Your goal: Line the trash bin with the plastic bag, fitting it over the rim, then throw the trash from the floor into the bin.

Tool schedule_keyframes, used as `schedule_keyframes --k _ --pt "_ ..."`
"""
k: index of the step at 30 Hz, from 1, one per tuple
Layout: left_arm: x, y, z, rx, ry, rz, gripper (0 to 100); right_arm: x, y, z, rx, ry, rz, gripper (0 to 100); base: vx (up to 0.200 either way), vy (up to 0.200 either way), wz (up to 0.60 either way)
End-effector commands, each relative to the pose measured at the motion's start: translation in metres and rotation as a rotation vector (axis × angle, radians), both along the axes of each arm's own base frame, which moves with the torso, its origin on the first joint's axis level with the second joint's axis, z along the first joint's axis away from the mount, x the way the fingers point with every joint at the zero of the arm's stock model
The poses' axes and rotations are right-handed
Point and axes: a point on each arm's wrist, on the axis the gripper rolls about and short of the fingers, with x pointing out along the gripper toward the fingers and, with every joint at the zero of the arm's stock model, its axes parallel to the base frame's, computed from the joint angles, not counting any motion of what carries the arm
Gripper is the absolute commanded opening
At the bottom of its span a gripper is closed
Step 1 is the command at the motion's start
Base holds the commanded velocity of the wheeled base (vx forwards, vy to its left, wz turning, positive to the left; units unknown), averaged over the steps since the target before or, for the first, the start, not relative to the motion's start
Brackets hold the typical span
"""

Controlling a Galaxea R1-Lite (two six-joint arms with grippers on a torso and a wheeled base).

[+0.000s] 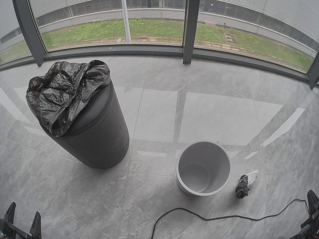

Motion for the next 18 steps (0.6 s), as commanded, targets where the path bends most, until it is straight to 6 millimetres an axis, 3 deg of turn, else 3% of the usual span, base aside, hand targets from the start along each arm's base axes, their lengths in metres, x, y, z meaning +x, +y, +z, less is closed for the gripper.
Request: schedule_keyframes --k 1,15,18 --pt "-0.001 0.0 -0.0014 0.002 -0.013 0.001 100 0.0001 0.0 -0.0043 0.0 0.001 -0.002 0 0.0 0.2 0.0" --pt "-0.0008 -0.0002 -0.0017 0.026 -0.005 -0.008 100 0.0001 0.0001 -0.0043 0.0 0.001 0.0 0 0.0 0.2 0.0" --pt "-0.0004 -0.0002 -0.0014 0.024 -0.002 -0.008 100 0.0002 0.0001 -0.0043 0.0 0.003 0.0 0 0.2 0.0 0.0"
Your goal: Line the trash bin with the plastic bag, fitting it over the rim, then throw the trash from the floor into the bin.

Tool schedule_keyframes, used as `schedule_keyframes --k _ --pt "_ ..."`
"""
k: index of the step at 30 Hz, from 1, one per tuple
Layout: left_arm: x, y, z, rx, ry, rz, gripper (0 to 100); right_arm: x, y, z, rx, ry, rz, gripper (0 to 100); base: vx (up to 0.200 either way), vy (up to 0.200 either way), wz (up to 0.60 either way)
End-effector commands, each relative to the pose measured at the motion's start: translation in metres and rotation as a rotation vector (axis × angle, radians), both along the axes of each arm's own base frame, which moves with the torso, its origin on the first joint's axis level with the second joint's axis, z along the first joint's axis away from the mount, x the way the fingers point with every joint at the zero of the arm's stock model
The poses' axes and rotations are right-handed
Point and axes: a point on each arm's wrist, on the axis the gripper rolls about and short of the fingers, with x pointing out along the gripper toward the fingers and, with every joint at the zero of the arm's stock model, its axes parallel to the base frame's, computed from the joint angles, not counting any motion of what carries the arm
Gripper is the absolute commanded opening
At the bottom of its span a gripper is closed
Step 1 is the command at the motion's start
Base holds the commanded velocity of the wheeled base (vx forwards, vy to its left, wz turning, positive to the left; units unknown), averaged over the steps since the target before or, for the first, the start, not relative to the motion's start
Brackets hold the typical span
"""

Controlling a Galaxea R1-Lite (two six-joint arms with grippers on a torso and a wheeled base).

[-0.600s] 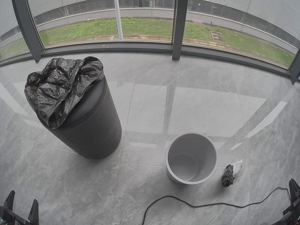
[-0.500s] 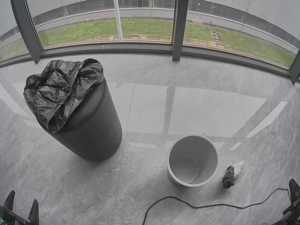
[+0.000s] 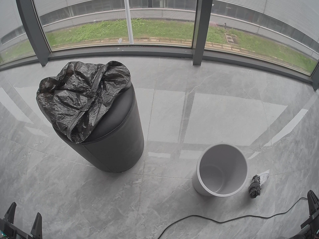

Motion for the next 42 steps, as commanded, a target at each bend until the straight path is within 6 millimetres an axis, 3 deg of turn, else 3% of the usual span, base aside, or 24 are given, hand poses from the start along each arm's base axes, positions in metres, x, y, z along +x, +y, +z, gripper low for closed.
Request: schedule_keyframes --k 1,24,27,42 --pt "-0.0003 0.0 -0.0013 -0.002 -0.008 0.002 100 0.0002 0.0 -0.0042 0.0 0.002 -0.001 0 0.2 0.0 0.0" --pt "-0.0006 0.0 -0.0017 0.003 -0.014 0.002 100 0.0003 0.0 -0.0045 0.003 0.002 -0.001 0 0.2 0.0 0.0" --pt "-0.0007 0.0001 -0.0016 -0.002 -0.017 0.003 100 0.0003 0.0 -0.0045 0.003 0.002 -0.001 0 0.2 -0.2 0.0" --pt "-0.0006 0.0 -0.0015 -0.011 -0.016 0.001 100 0.0004 0.0 -0.0046 0.003 0.005 -0.002 0 0.0 0.0 0.0"
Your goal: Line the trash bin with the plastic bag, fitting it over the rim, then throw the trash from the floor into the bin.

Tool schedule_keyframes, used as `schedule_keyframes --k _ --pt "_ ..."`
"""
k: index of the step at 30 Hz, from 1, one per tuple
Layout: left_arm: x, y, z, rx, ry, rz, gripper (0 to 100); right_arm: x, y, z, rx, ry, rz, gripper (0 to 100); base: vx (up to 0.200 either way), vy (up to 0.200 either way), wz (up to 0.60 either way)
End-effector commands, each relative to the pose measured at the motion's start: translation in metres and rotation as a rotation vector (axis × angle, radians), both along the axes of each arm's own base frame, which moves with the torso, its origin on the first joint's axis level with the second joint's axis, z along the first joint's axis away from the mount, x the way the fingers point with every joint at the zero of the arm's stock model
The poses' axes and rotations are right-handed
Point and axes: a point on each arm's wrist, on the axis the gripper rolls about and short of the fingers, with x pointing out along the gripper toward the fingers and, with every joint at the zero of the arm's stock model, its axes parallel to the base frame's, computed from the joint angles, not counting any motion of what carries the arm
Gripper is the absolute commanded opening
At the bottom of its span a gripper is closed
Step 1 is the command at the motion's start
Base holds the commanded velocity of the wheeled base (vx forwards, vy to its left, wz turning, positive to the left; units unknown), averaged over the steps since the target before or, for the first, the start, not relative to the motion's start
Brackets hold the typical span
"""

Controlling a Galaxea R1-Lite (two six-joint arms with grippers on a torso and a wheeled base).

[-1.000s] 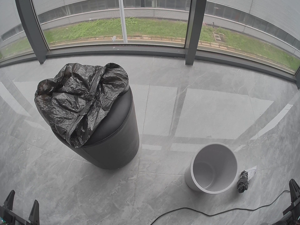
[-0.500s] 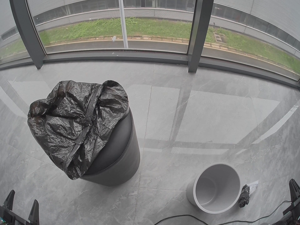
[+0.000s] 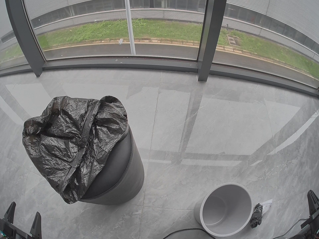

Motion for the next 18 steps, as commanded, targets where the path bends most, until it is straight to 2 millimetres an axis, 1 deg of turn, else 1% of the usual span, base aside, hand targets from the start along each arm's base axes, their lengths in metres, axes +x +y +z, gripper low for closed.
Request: schedule_keyframes --k 1,4,14,15,16,17,18 --pt "-0.001 0.0 -0.002 -0.005 -0.01 0.001 100 0.0 0.0 -0.005 0.0 0.003 -0.001 0 0.0 0.0 0.0" --pt "0.0 0.0 -0.002 -0.02 -0.022 0.001 100 0.0 0.0 -0.005 0.001 0.003 -0.001 0 0.0 0.0 0.0" --pt "0.0 -0.001 0.0 0.01 -0.051 -0.053 100 0.0 0.0 -0.005 0.001 0.003 -0.001 0 0.0 0.0 0.0" --pt "-0.002 -0.001 0.009 0.004 -0.079 -0.052 100 0.0 0.0 -0.005 0.001 0.003 -0.001 0 0.0 0.0 0.0" --pt "-0.002 -0.001 0.031 -0.001 -0.124 -0.05 100 0.0 0.0 -0.005 0.001 0.003 -0.001 0 0.0 0.0 0.0" --pt "0.003 -0.001 0.054 -0.014 -0.138 -0.051 100 0.0 0.0 -0.005 0.001 0.003 -0.001 0 0.0 0.0 0.0" --pt "0.008 -0.001 0.067 -0.03 -0.137 -0.053 100 0.0 0.0 -0.005 0.001 0.003 -0.001 0 0.0 0.0 0.0"
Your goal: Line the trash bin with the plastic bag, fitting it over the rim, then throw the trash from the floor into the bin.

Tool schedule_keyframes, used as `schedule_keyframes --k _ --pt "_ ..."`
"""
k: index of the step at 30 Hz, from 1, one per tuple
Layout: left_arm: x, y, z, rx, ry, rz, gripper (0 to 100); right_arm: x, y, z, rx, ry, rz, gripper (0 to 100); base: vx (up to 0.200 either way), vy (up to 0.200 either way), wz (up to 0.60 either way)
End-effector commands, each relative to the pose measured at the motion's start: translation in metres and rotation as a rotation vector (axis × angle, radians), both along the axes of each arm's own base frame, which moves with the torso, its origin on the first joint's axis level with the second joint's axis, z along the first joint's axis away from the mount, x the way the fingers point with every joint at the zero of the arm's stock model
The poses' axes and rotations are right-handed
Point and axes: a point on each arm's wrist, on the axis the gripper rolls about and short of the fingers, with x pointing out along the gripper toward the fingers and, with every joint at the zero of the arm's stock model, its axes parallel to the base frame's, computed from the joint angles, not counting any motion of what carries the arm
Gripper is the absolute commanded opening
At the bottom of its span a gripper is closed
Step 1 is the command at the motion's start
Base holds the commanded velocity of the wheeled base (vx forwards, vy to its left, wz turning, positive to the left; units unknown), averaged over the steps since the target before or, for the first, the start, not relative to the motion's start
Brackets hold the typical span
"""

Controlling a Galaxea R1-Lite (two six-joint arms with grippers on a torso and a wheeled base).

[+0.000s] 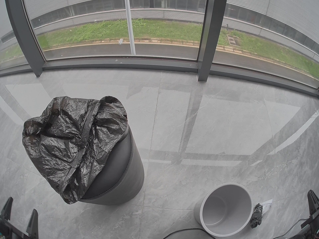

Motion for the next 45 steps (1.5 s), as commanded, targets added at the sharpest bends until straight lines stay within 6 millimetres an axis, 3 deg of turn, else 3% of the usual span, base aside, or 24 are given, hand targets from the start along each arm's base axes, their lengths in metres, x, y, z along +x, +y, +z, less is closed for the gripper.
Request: schedule_keyframes --k 1,3,4,7,12,19,31,45 --pt "0.023 0.0 0.085 -0.093 -0.055 -0.024 100 0.0 0.0 -0.005 0.0 0.004 -0.002 0 0.0 0.0 0.0" --pt "0.026 0.0 0.089 -0.107 -0.052 -0.029 100 0.0 0.0 -0.005 0.0 0.004 -0.002 0 0.0 0.0 0.0" --pt "0.055 -0.002 0.113 -0.191 0.06 -0.093 100 0.0 0.0 -0.005 -0.002 0.004 -0.001 0 0.0 0.0 0.0" --pt "0.078 -0.01 0.104 -0.26 0.244 -0.256 100 0.0 0.0 -0.005 0.0 0.004 -0.001 0 0.0 0.0 0.0" --pt "0.106 -0.016 0.084 -0.409 0.541 -0.337 100 0.0 0.0 -0.005 0.0 0.003 -0.001 0 0.0 0.0 0.0" --pt "0.137 -0.022 0.074 -0.414 0.688 -0.37 100 0.0 0.0 -0.005 0.0 0.003 -0.001 0 0.0 0.0 0.0" --pt "0.145 -0.026 0.075 -0.398 0.698 -0.377 100 0.0 0.0 -0.005 0.0 0.006 -0.001 0 0.0 0.0 0.0" --pt "0.139 -0.023 0.067 -0.378 0.717 -0.281 100 0.0 0.0 -0.005 0.0 0.004 -0.001 0 0.0 0.0 0.0"
